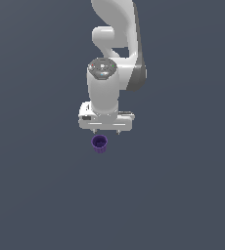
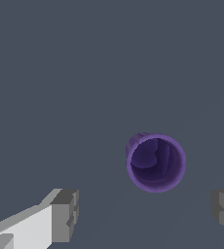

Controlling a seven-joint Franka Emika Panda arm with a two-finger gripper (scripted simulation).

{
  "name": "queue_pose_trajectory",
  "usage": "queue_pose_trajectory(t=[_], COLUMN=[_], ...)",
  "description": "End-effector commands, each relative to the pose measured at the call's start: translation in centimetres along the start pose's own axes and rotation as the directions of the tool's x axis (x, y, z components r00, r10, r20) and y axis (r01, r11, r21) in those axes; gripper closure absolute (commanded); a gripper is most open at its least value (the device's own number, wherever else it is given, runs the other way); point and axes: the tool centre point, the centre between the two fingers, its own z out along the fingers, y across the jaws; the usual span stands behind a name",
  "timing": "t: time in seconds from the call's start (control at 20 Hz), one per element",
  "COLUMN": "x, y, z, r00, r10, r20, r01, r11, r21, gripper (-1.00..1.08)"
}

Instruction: Pick up the object and move it to a goal position.

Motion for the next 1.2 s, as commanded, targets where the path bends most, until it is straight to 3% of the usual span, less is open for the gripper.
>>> queue_pose_trajectory(t=[0.0,0.6,1.15], x=[0.0,0.4,0.6], y=[0.0,0.9,0.7], z=[0.0,-0.6,2.3], r00=[1.000,1.000,0.987], r10=[0.000,0.002,0.160], r20=[0.000,-0.019,-0.030], r01=[0.000,-0.002,-0.160], r11=[1.000,1.000,0.987], r21=[0.000,-0.009,0.006], gripper=[-0.20,-0.20,-0.20])
